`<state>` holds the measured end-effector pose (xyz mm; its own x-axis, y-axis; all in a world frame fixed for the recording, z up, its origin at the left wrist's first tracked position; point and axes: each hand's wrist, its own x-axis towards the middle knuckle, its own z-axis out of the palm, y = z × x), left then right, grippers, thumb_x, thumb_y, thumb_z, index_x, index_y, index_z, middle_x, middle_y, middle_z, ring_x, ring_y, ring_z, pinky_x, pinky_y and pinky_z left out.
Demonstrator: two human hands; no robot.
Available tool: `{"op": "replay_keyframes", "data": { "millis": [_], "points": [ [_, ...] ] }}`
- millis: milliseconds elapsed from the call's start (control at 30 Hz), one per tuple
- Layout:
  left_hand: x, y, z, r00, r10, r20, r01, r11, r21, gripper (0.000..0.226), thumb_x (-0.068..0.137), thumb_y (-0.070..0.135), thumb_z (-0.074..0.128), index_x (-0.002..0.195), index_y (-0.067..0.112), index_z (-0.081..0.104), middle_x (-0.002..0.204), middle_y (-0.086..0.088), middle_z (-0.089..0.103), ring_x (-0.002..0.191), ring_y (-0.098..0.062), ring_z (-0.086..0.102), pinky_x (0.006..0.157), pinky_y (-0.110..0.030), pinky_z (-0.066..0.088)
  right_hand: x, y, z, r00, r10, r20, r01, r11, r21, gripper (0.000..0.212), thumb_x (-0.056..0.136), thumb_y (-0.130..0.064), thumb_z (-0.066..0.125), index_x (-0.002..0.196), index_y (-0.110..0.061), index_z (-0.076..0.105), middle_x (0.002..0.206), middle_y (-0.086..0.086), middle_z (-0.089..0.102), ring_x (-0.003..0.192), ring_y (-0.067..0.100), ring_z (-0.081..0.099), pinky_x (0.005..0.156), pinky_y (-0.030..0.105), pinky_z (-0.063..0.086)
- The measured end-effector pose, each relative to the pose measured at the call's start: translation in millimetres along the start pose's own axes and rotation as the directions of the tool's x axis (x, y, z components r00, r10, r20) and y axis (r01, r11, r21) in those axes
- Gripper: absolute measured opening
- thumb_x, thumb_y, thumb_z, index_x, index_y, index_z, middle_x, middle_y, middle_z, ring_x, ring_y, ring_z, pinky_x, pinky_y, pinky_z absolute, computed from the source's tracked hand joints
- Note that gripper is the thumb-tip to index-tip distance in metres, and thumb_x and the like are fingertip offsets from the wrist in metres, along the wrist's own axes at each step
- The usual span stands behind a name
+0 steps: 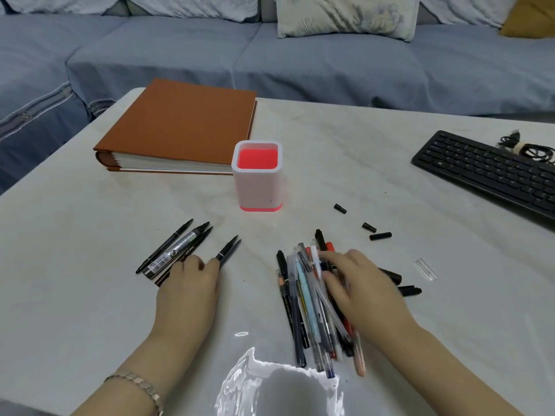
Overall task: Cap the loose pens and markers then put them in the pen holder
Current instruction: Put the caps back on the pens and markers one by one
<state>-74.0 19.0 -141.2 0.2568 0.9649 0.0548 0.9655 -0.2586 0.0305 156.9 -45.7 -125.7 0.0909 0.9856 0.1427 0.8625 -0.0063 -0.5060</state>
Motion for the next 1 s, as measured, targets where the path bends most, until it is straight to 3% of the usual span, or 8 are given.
{"op": "replay_keyframes", "data": {
  "millis": [200, 333, 433, 567, 667, 767, 900, 1000],
  "points": [
    [1, 14, 1, 1.000, -0.005, -0.011, 0.004, 0.997, -0.078, 0.016, 0.059, 0.003, 0.078, 0.060, 0.000, 0.063, 0.072, -0.016, 0.059, 0.061, -0.035, 0.055, 0.052, -0.034, 0.047, -8, 63, -33, 0.941, 0.295, -0.165, -0.313, 0.945, -0.094, 0.028, 0.088, -0.013, 0.050, 0.115, -0.013, 0.060, 0.103, 0.005, 0.053, 0.101, 0.025, 0.053, 0.076, 0.025, 0.034],
    [-1, 33, -4, 0.999, 0.033, -0.010, -0.034, 0.980, -0.197, 0.011, 0.068, 0.006, 0.071, 0.063, 0.002, 0.062, 0.076, -0.013, 0.059, 0.066, -0.034, 0.052, 0.056, -0.038, 0.048, -12, 85, -45, 0.884, 0.436, -0.169, -0.459, 0.878, -0.134, 0.031, 0.091, -0.014, 0.046, 0.118, -0.005, 0.057, 0.116, 0.013, 0.052, 0.112, 0.030, 0.048, 0.085, 0.034, 0.039],
    [-5, 51, -17, 0.999, -0.020, 0.031, 0.032, 0.886, -0.462, 0.013, 0.086, 0.018, 0.053, 0.076, 0.011, 0.056, 0.076, -0.001, 0.056, 0.069, -0.020, 0.052, 0.060, -0.031, 0.042, -10, 93, -45, 0.844, 0.525, -0.110, -0.536, 0.830, -0.156, 0.029, 0.091, -0.019, 0.046, 0.114, -0.004, 0.058, 0.114, 0.013, 0.051, 0.110, 0.030, 0.046, 0.083, 0.037, 0.040],
    [-12, 71, -35, 0.993, 0.028, 0.113, 0.057, 0.728, -0.683, 0.011, 0.089, 0.024, 0.050, 0.078, 0.021, 0.051, 0.071, 0.001, 0.061, 0.067, -0.014, 0.054, 0.060, -0.028, 0.042, -10, 94, -43, 0.828, 0.554, -0.093, -0.561, 0.820, -0.113, 0.022, 0.091, -0.022, 0.048, 0.104, -0.009, 0.060, 0.104, 0.008, 0.052, 0.106, 0.027, 0.048, 0.078, 0.034, 0.039],
    [-16, 79, -41, 0.989, 0.083, 0.123, 0.039, 0.656, -0.754, 0.010, 0.088, 0.023, 0.051, 0.078, 0.027, 0.050, 0.070, 0.006, 0.059, 0.069, -0.007, 0.052, 0.062, -0.021, 0.041, -12, 83, -47, 0.869, 0.487, -0.092, -0.483, 0.874, 0.054, 0.010, 0.090, -0.021, 0.050, 0.095, -0.014, 0.056, 0.093, 0.002, 0.057, 0.090, 0.022, 0.052, 0.072, 0.028, 0.039],
    [-18, 84, -47, 0.984, 0.150, 0.101, -0.010, 0.601, -0.799, 0.013, 0.088, 0.020, 0.050, 0.082, 0.031, 0.053, 0.077, 0.004, 0.056, 0.060, -0.005, 0.047, 0.055, -0.014, 0.035, -14, 54, -55, 0.909, 0.413, -0.053, -0.375, 0.866, 0.331, 0.002, 0.086, -0.018, 0.059, 0.084, -0.020, 0.058, 0.074, -0.005, 0.058, 0.066, 0.007, 0.054, 0.058, 0.010, 0.040],
    [-20, 85, -53, 0.976, 0.211, 0.053, -0.073, 0.545, -0.835, 0.019, 0.086, 0.021, 0.056, 0.088, 0.040, 0.058, 0.082, 0.003, 0.055, 0.063, -0.011, 0.048, 0.054, -0.013, 0.035, -20, 21, -66, 0.928, 0.369, 0.057, -0.300, 0.646, 0.702, 0.016, 0.077, -0.008, 0.068, 0.073, -0.023, 0.070, 0.064, -0.006, 0.059, 0.060, 0.005, 0.053, 0.058, 0.009, 0.043],
    [-22, 85, -55, 0.971, 0.233, 0.049, -0.091, 0.550, -0.830, 0.024, 0.085, 0.025, 0.057, 0.092, 0.048, 0.056, 0.085, 0.007, 0.057, 0.070, -0.012, 0.051, 0.057, -0.011, 0.037, -23, 10, -69, 0.918, 0.377, 0.124, -0.303, 0.464, 0.832, 0.018, 0.078, -0.007, 0.066, 0.074, -0.023, 0.072, 0.059, -0.012, 0.063, 0.058, -0.002, 0.058, 0.060, 0.007, 0.045]
  ]
}}
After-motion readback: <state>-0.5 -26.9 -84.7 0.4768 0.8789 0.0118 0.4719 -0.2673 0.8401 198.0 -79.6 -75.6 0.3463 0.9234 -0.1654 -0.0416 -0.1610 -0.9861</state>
